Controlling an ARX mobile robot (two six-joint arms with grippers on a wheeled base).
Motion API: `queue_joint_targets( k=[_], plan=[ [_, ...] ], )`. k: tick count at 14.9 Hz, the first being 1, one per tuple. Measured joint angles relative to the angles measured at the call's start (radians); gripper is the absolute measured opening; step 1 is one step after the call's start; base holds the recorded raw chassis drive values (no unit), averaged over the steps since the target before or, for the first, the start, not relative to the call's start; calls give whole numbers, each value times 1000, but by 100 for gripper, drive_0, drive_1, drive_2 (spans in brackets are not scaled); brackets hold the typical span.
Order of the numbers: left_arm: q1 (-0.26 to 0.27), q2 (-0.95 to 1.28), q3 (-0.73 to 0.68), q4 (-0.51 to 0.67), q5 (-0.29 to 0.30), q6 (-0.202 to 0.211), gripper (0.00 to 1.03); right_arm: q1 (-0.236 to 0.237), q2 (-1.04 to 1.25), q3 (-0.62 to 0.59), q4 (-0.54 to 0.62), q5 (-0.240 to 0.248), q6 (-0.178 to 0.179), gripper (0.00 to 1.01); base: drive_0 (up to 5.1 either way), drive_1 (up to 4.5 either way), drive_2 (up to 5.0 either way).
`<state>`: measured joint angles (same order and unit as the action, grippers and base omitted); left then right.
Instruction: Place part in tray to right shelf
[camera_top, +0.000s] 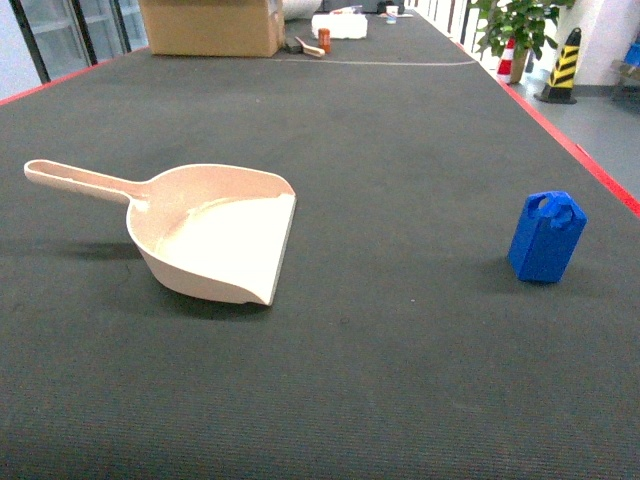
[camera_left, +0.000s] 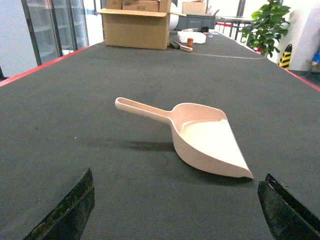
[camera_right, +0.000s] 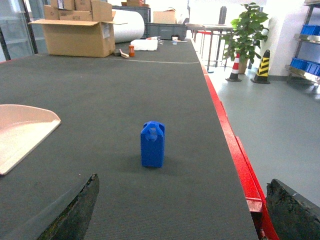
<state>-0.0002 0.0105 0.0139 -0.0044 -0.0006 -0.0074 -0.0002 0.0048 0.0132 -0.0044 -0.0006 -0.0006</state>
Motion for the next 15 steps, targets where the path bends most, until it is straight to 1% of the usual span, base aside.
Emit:
queue_joint_targets(
  k=[15],
  plan=[
    [0, 0, 0, 0, 0, 0, 98, 0, 0, 0, 0, 0, 0, 98, 0, 0, 0]
  ],
)
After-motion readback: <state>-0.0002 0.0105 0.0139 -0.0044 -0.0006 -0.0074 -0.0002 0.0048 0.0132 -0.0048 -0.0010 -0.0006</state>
